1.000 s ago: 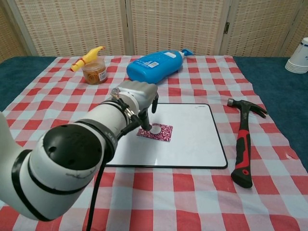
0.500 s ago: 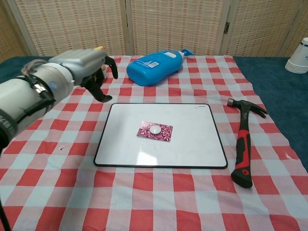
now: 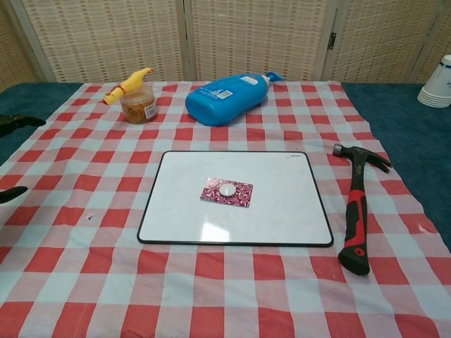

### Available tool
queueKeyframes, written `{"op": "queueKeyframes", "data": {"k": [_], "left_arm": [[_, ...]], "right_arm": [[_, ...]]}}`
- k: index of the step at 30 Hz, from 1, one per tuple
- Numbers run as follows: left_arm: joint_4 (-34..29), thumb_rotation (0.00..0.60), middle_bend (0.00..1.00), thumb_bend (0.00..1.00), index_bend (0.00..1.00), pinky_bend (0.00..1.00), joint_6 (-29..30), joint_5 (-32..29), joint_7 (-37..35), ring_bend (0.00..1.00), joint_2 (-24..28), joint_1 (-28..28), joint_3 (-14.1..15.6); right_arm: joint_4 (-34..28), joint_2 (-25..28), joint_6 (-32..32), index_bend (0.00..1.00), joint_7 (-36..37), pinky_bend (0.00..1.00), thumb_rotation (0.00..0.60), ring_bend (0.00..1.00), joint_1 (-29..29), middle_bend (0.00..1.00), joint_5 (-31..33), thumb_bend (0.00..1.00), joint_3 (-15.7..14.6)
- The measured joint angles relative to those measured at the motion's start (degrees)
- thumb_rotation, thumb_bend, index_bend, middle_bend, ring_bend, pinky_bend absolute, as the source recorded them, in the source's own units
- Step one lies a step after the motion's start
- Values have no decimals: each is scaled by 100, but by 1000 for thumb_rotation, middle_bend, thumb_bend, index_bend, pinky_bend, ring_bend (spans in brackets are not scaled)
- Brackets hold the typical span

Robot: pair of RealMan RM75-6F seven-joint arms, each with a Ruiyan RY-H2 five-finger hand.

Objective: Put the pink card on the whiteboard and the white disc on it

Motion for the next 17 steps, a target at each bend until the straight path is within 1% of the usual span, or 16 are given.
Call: {"op": "queueKeyframes", "data": {"k": [3,6,11,17], "left_arm": [[239,473,0,311,0,0,128,190,-222,0,17,288,23],[273,471,0,306,0,0,256,351,-301,0,81,476,-4],[233,470,0,309,0,0,139,356,-405,0,157,588,-80],[357,469,0,392,0,0,-182,252,-504,0,148,679,-205]], "right_arm": [[-7,-14,-34,56,-31,133,600,57,24,122,15,125,9],[-9,-27,-108,56,-71,133,600,57,50,122,54,125,13],[-8,-66,-160,56,-158,133,600,57,83,122,115,126,40],[-3,-93,-221,56,-229,133,600,57,100,122,185,126,45]]}}
